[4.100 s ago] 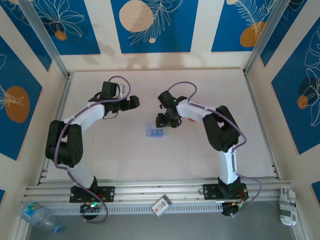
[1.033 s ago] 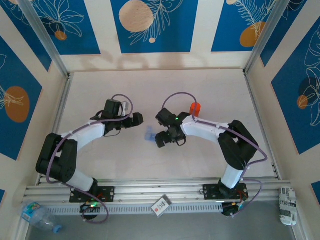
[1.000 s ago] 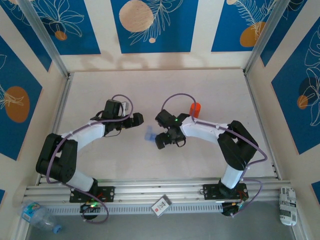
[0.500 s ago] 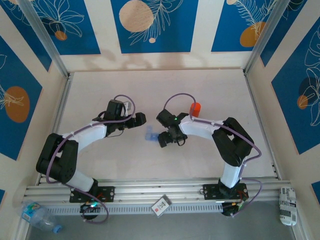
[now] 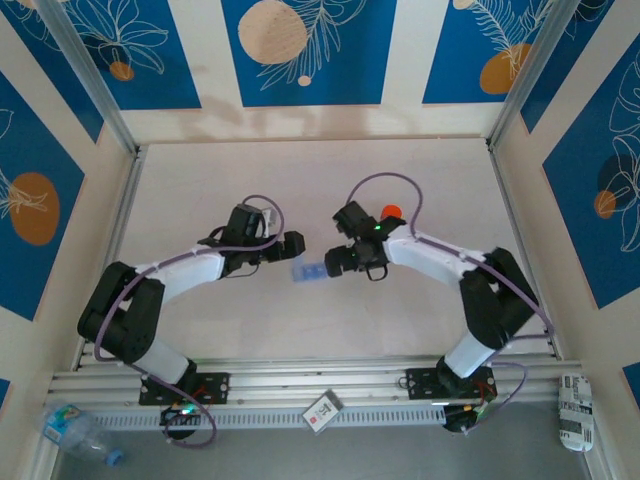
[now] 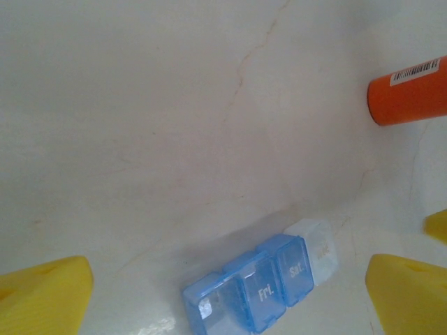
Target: Sort the pills into containers
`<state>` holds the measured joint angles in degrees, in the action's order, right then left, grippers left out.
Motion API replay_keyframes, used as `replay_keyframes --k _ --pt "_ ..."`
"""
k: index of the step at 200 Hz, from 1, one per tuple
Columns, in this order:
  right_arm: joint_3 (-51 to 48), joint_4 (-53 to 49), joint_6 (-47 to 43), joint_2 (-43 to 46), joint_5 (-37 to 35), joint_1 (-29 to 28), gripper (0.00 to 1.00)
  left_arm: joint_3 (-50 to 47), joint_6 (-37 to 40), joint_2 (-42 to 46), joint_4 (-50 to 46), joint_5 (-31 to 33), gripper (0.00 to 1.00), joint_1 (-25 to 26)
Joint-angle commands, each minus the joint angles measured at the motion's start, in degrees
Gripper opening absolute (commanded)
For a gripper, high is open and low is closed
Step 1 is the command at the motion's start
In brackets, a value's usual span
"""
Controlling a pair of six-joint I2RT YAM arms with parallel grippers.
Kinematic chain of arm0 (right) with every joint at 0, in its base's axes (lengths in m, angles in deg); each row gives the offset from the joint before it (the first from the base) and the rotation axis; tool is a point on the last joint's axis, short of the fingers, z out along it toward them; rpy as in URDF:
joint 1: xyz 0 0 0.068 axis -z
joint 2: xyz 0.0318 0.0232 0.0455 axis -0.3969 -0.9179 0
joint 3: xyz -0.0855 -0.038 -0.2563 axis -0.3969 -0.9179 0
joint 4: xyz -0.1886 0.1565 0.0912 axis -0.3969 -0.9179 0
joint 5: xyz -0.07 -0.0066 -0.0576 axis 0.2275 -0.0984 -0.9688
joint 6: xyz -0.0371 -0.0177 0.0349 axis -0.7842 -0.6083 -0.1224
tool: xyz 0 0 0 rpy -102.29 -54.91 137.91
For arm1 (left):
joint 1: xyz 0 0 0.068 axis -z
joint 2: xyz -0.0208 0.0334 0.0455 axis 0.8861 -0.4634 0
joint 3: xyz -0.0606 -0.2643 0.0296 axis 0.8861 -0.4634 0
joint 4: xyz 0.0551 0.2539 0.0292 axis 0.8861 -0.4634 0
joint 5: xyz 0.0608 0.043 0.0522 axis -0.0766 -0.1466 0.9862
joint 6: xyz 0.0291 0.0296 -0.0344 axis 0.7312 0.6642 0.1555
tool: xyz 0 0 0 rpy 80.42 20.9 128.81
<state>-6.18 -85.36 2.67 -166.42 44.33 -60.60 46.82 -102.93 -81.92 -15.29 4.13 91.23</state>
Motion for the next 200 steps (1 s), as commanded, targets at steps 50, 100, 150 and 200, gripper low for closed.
replay_keyframes --k 50,100,150,200 --pt "1.4 -1.4 7.5 10.6 3.1 16.7 0.99 -3.7 -5.7 -0.5 4.7 5.9 1.00 5.4" --pt "2.9 -0.3 12.2 10.0 10.7 25.4 0.99 -5.1 -8.8 0.7 4.6 9.8 1.00 8.3" --pt "4.0 -0.1 10.0 7.5 10.2 25.5 1.00 -5.5 -11.4 0.4 5.5 11.4 1.00 10.7" --pt "4.1 1.7 8.7 6.4 9.6 26.2 0.95 -3.8 -12.4 -1.1 7.0 10.8 1.00 12.3"
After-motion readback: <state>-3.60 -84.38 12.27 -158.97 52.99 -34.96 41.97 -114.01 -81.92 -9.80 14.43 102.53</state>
